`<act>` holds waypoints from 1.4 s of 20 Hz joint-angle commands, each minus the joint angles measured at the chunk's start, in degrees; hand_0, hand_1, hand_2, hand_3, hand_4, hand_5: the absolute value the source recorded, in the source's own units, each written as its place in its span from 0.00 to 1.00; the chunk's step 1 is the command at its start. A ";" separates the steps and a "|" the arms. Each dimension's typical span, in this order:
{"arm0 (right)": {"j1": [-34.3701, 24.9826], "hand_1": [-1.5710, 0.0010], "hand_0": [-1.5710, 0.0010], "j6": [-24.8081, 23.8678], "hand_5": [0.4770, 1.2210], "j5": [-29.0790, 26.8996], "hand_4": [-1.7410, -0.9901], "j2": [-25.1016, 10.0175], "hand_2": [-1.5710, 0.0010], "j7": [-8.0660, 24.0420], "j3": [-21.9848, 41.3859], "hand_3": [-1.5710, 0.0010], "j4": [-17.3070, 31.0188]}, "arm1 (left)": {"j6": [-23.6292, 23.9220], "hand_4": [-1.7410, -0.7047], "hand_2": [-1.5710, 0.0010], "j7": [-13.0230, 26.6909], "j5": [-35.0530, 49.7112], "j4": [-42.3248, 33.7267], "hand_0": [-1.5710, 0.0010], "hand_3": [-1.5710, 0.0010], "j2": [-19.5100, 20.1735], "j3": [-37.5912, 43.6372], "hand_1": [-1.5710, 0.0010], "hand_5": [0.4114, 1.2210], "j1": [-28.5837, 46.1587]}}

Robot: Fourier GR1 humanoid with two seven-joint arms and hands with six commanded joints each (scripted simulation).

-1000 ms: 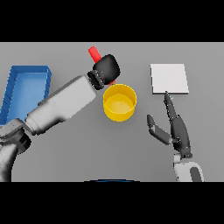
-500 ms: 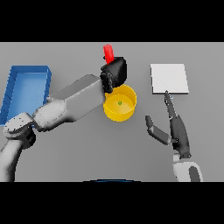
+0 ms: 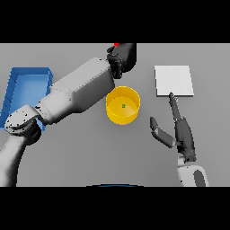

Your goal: Pick up the red beaker and tilt it to pour out 1 green nut into yellow bowl. Pick up the yellow bowl and place it on the metallic measuring scale.

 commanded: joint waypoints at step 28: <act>-1.13 1.00 1.00 -0.82 0.23 1.82 0.91 -0.17 1.00 1.61 0.89 1.00 0.43 | 20.28 0.00 0.00 30.94 53.79 -2.67 0.00 0.06 22.81 61.03 0.00 1.00 25.66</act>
